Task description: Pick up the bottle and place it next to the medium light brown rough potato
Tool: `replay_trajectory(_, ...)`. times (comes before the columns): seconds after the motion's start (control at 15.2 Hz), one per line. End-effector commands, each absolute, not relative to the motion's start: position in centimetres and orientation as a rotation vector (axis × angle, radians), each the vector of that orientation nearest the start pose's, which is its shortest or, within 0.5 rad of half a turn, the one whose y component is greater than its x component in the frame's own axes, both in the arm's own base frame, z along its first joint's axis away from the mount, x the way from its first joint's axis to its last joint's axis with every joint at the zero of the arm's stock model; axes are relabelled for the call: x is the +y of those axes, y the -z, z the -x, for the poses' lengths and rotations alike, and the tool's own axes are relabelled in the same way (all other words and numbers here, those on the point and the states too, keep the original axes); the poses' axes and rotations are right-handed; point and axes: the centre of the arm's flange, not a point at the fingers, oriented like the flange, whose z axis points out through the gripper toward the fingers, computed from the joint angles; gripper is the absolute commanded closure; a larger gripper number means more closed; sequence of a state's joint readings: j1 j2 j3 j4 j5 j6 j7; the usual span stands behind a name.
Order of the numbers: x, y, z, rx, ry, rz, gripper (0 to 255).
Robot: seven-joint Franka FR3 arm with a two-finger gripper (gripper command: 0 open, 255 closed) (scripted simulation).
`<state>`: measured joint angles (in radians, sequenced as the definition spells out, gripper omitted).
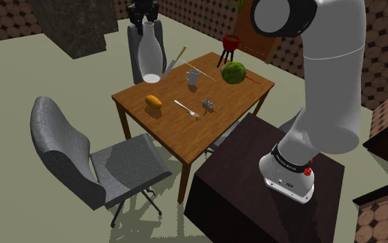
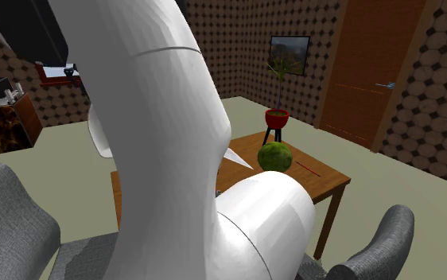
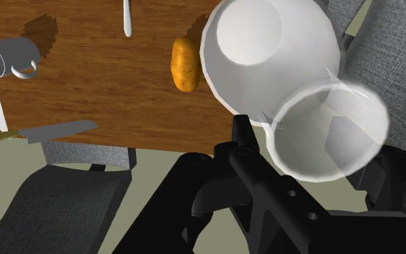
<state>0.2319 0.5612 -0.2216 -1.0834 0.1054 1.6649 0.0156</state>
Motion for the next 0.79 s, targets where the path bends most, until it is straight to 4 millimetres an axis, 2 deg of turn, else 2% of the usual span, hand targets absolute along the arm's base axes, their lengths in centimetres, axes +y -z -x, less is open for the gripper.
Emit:
replay_trajectory(0.0,9.0,-50.9,-72.4,-0.033,0.051,3.152,255)
replay_trajectory(0.73,9.0,-45.1,-72.4,-0.033,0.051,3.152,255)
